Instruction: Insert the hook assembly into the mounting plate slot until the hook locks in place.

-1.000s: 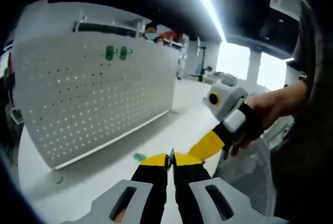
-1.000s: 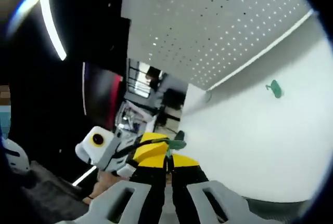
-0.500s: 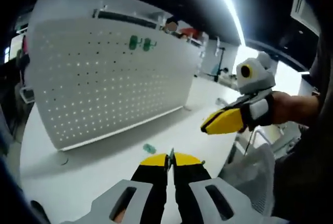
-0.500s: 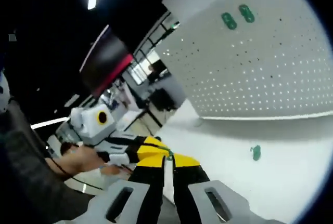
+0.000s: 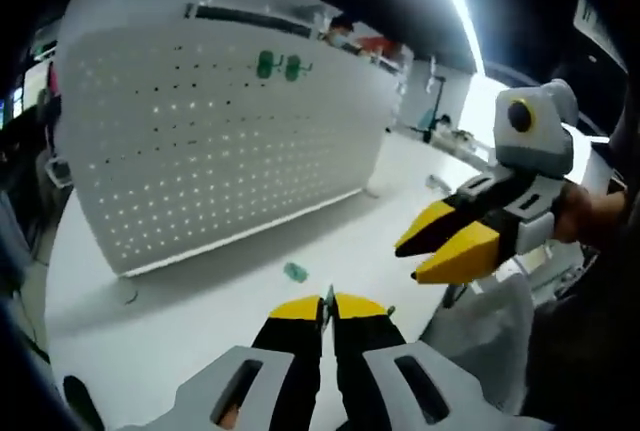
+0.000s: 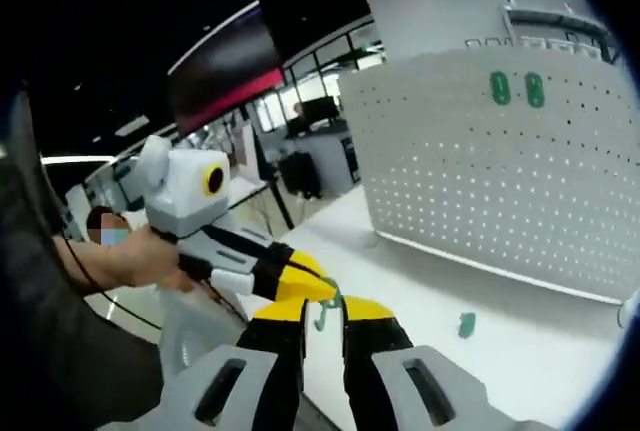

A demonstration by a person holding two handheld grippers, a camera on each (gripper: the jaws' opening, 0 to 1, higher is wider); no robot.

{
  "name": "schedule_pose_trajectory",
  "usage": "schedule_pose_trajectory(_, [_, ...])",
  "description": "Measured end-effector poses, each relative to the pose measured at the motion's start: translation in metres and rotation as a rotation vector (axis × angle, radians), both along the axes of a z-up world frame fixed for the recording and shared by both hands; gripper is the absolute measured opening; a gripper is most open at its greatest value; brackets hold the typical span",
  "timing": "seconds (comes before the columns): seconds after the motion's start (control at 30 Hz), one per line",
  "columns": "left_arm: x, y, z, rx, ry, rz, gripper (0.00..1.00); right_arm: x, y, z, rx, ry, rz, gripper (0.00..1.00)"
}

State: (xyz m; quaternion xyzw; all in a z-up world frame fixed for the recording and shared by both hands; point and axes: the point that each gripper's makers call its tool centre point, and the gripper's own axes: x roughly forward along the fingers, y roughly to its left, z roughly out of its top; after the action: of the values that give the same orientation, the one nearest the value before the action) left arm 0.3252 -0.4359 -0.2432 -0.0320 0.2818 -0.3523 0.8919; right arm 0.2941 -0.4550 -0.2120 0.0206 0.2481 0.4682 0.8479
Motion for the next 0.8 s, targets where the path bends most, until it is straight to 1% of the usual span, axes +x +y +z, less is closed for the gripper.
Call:
schedule_pose_trajectory(0.03, [0.0, 0.001, 0.0, -0.012, 0.011, 0.007, 0.02, 0.0, 0.001, -0.002, -0.041, -0.048, 0.007, 0.15])
schedule_pose_trajectory(0.07, [0.001, 0.001, 0.0, -0.017, 0.012, 0.008, 0.02, -0.001, 0.001, -0.004, -0.072, -0.08, 0.012, 0.15])
schedule_pose_trajectory(0.1, [0.001, 0.001, 0.001, -0.023, 0.015, 0.011, 0.02, 0.0, 0.002, -0.005, -0.105, -0.136, 0.015, 0.15])
schedule_pose_trajectory(0.13, [0.001, 0.002, 0.002, -0.037, 0.022, 0.022, 0.02, 0.001, 0.002, -0.005, -0.116, -0.163, 0.008, 0.14])
schedule_pose_trajectory(0.17, [0.002, 0.002, 0.004, -0.048, 0.024, 0.028, 0.02, 0.002, 0.003, -0.005, -0.12, -0.175, 0.002, 0.14])
schedule_pose_trajectory(0.2, [0.002, 0.003, 0.006, -0.065, 0.027, 0.036, 0.02, 0.001, 0.005, -0.009, -0.113, -0.16, -0.003, 0.14])
schedule_pose_trajectory(0.23, [0.002, 0.002, 0.007, -0.087, 0.039, 0.045, 0.02, 0.001, 0.005, -0.01, -0.113, -0.157, -0.005, 0.14])
schedule_pose_trajectory(0.27, [0.003, 0.002, 0.009, -0.117, 0.055, 0.058, 0.02, 0.003, 0.006, -0.014, -0.111, -0.137, -0.018, 0.13])
schedule_pose_trajectory(0.33, [0.003, 0.001, 0.01, -0.147, 0.081, 0.066, 0.02, 0.004, 0.008, -0.015, -0.103, -0.138, -0.022, 0.13])
schedule_pose_trajectory(0.37, [0.002, 0.001, 0.01, -0.153, 0.084, 0.067, 0.02, 0.005, 0.007, -0.014, -0.108, -0.154, -0.029, 0.12])
schedule_pose_trajectory(0.4, [0.002, 0.001, 0.01, -0.158, 0.087, 0.069, 0.02, 0.009, 0.008, -0.01, -0.124, -0.207, -0.026, 0.11])
schedule_pose_trajectory(0.43, [0.002, 0.0, 0.011, -0.162, 0.088, 0.069, 0.02, 0.01, 0.008, -0.009, -0.134, -0.227, -0.023, 0.11])
schedule_pose_trajectory(0.5, [0.001, 0.0, 0.012, -0.178, 0.098, 0.075, 0.02, 0.01, 0.009, -0.008, -0.146, -0.244, -0.012, 0.11])
schedule_pose_trajectory(0.53, [0.001, -0.001, 0.013, -0.187, 0.097, 0.078, 0.02, 0.011, 0.011, -0.007, -0.149, -0.266, 0.002, 0.11])
schedule_pose_trajectory(0.57, [0.001, -0.001, 0.014, -0.196, 0.095, 0.081, 0.02, 0.011, 0.011, -0.008, -0.152, -0.269, 0.004, 0.11])
schedule_pose_trajectory(0.63, [-0.001, -0.004, 0.015, -0.227, 0.113, 0.078, 0.02, 0.011, 0.012, -0.008, -0.167, -0.289, 0.015, 0.1])
schedule_pose_trajectory(0.77, [-0.002, -0.007, 0.017, -0.262, 0.133, 0.081, 0.02, 0.012, 0.013, -0.006, -0.197, -0.341, 0.028, 0.07])
schedule_pose_trajectory(0.8, [-0.002, -0.007, 0.018, -0.27, 0.138, 0.082, 0.02, 0.012, 0.012, -0.006, -0.197, -0.342, 0.029, 0.05])
